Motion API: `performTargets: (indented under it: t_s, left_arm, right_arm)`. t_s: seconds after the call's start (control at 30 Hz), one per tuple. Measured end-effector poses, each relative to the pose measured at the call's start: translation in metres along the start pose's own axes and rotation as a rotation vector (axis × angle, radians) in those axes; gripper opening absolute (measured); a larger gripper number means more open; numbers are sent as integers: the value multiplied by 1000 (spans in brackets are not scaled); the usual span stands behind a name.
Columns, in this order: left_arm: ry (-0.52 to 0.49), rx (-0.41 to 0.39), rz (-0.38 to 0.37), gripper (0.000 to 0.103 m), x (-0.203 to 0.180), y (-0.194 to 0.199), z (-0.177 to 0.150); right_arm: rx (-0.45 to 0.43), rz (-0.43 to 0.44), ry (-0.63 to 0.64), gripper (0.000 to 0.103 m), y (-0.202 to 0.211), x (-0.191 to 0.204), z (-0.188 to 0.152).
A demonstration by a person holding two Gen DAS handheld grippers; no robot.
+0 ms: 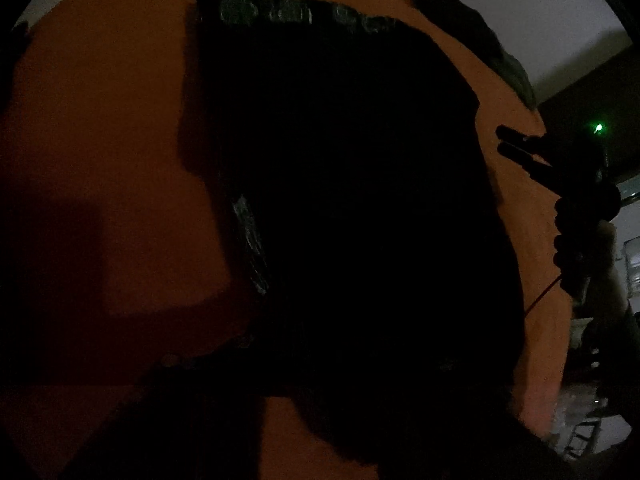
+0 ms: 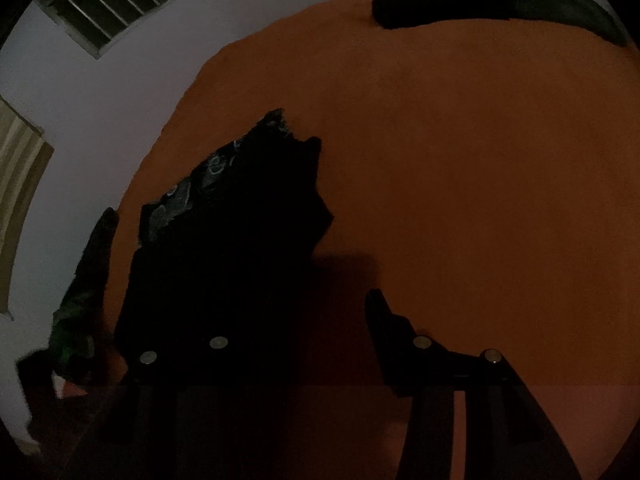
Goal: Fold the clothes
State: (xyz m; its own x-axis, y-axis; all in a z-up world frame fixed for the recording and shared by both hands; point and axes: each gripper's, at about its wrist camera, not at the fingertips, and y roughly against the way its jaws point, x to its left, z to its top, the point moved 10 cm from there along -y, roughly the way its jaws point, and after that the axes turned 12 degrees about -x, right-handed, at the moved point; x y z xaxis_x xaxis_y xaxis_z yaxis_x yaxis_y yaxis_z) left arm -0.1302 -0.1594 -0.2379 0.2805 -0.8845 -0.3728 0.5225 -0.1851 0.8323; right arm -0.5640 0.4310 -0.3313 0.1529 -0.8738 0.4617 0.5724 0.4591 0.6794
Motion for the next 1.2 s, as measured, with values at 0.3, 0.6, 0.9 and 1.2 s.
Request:
performTargets:
  t_s: [0.3, 0.6, 0.9, 1.2]
  left_arm:
    - [107, 38, -37, 1, 9, 29, -31]
    - [290, 82, -160, 32, -20, 18, -40]
    - [261, 43, -137, 2, -23, 21, -46]
    - [259, 79, -131, 5, -15, 43, -68]
  right_arm:
    - [-19, -9, 7, 47, 36, 2, -7]
    - [18, -8, 11, 46, 39, 7, -27]
    - [32, -1, 3, 46, 37, 2, -31]
    - [34, -14, -28, 46, 37, -11, -31]
